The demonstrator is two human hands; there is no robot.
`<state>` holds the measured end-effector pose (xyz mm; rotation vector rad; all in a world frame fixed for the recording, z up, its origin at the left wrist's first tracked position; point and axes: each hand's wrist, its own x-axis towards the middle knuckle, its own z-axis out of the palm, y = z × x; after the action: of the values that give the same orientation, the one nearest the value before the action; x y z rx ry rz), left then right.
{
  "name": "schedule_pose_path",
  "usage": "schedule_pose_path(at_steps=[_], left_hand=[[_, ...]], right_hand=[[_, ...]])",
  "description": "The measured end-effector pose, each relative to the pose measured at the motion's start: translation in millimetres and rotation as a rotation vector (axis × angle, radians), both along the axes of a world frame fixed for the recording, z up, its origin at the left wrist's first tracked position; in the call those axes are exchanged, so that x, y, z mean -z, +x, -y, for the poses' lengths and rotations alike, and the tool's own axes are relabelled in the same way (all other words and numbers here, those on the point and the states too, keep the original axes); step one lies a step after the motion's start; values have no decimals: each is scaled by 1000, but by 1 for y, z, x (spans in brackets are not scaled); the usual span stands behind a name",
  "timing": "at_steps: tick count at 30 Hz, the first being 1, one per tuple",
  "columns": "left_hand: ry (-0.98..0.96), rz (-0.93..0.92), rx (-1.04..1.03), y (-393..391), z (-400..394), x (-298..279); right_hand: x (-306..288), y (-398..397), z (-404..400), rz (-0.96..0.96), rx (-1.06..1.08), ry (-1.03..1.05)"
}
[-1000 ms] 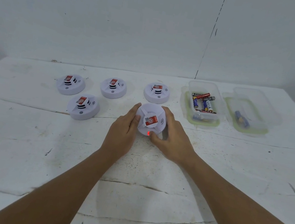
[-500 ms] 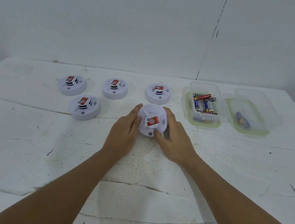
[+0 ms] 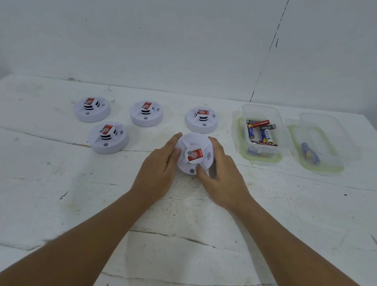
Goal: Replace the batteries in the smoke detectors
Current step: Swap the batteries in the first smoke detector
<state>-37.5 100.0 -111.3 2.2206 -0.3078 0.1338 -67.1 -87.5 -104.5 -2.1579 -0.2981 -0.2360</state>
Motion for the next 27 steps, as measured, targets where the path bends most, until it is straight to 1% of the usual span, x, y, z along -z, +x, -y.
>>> schedule_pose_path(at_steps=[27], left_hand=[[14, 2, -14, 1, -1, 3]], right_hand=[[1, 1, 1, -7, 14, -18]])
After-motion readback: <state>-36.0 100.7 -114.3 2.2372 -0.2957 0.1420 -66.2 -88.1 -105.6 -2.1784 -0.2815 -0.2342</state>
